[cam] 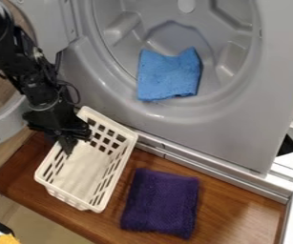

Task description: Move the basket to the left side of the table

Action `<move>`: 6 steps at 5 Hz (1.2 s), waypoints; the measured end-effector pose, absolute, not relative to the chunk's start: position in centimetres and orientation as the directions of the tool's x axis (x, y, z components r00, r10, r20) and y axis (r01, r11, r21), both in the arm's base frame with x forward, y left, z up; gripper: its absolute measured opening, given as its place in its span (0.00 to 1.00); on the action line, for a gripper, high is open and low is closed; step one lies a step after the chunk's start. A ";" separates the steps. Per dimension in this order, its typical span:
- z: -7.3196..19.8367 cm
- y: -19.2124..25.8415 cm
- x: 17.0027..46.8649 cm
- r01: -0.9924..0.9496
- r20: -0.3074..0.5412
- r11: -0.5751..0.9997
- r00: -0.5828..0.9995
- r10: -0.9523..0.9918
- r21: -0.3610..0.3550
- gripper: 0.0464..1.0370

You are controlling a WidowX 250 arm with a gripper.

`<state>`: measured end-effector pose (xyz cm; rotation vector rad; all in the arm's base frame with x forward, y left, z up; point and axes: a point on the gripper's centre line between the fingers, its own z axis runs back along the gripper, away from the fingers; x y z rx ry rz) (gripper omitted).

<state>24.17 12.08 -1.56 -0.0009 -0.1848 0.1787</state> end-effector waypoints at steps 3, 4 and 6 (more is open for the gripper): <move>-2.5 10.1 23.7 -0.160 0.134 0.987 0.978 0.162 -0.023 0.60; -1.7 9.7 23.5 -0.147 0.156 0.989 0.977 0.147 -0.015 0.90; 1.8 8.9 23.1 -0.083 0.182 0.994 0.981 0.068 0.073 0.97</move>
